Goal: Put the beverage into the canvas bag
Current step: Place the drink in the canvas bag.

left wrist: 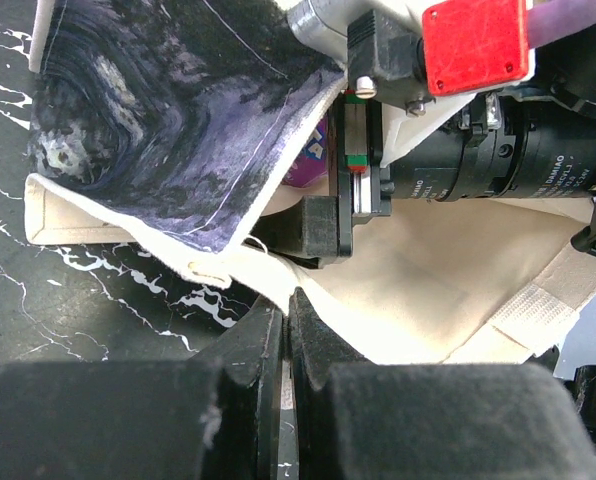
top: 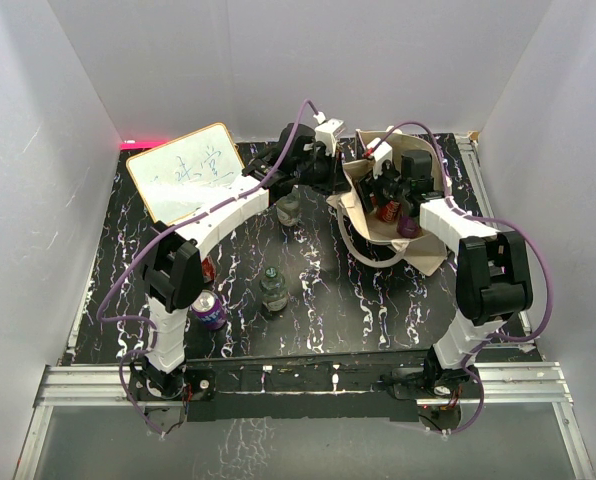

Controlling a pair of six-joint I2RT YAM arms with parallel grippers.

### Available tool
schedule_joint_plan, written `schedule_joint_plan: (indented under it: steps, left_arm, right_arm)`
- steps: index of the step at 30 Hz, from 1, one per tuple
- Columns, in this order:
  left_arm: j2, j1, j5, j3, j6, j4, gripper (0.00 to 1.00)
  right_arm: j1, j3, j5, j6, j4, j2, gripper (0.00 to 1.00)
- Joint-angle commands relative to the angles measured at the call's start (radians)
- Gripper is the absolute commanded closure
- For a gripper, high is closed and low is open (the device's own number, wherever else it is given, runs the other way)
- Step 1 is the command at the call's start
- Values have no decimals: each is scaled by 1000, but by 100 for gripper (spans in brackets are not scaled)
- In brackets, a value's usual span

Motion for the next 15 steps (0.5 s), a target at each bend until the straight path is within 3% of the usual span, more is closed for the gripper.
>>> schedule_joint_plan:
  steps: [1, 6, 10, 15]
  left_arm:
    - [-42, 2, 0, 39, 18, 35, 100]
    - [-42, 2, -4, 42, 20, 36, 100]
    - [-37, 2, -3, 49, 20, 38, 100]
    - [-36, 2, -12, 54, 18, 35, 100]
  right_arm:
    - [-5, 18, 27, -43, -5, 25, 77]
    - [-8, -12, 62, -74, -7, 2, 75]
    - [-19, -28, 81, -97, -8, -34, 80]
    - [-61, -24, 7, -123, -54, -80, 81]
